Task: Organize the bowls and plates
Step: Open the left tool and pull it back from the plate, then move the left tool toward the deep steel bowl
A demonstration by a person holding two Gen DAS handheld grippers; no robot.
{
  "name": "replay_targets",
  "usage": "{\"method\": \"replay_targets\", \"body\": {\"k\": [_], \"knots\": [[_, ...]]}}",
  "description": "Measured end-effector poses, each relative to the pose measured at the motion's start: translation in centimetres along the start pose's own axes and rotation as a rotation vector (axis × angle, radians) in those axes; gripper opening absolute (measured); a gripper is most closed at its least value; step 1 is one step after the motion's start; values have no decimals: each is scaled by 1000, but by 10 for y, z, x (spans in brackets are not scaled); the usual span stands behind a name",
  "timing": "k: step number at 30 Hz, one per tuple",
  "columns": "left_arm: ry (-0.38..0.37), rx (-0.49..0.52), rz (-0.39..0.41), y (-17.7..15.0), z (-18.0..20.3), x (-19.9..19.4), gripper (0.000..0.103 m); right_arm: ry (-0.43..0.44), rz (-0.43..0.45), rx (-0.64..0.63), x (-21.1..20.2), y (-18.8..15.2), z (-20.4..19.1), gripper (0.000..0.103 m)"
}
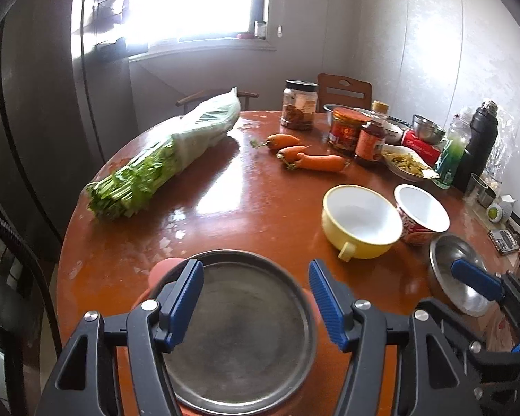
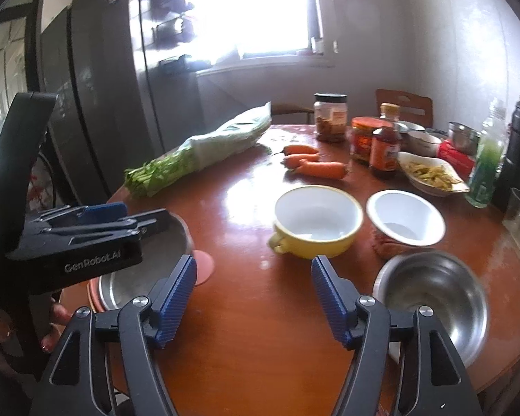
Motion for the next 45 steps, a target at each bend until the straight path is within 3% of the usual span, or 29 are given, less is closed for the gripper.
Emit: {"method": "replay_targets", "body": {"k": [26, 45], "knots": [[-24, 112, 15, 17, 94, -5, 69, -92, 117, 90, -55, 8, 91, 77], [-37, 164, 2, 50, 143, 16, 69, -128, 144, 123, -60, 39, 151, 78]]}}
Point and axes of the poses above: each gripper's, at about its wrist camera, not at the fingertips, and x roughly the way its jaws point, z to its right, y to its top, the point moved 5 cm from there along x, roughly the way its jaws point, and after that the axes turned 2 degrees about x, right-handed, at the moved point
